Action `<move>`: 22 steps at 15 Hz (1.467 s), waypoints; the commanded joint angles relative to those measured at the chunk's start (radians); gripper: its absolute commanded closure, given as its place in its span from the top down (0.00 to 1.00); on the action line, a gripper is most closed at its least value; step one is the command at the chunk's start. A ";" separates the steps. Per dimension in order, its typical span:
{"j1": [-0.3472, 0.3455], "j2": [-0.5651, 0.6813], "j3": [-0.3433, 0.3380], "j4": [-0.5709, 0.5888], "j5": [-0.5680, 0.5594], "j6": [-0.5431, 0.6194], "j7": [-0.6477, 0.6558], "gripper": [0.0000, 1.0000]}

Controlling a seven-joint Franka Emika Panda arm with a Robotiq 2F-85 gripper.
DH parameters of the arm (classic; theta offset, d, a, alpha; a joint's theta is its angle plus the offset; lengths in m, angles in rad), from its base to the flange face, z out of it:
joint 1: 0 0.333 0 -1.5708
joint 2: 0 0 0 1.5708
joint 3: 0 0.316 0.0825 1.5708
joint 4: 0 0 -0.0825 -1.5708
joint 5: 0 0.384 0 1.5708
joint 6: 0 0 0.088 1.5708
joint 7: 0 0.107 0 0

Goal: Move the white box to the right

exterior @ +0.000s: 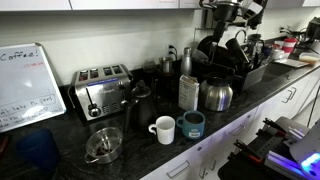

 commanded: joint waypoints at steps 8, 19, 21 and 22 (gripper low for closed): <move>-0.008 0.221 0.158 0.050 -0.050 0.197 0.246 1.00; 0.004 0.292 0.223 0.007 -0.112 0.212 0.385 1.00; 0.001 0.317 0.227 0.008 -0.130 0.222 0.402 1.00; 0.000 0.331 0.226 0.009 -0.132 0.230 0.406 1.00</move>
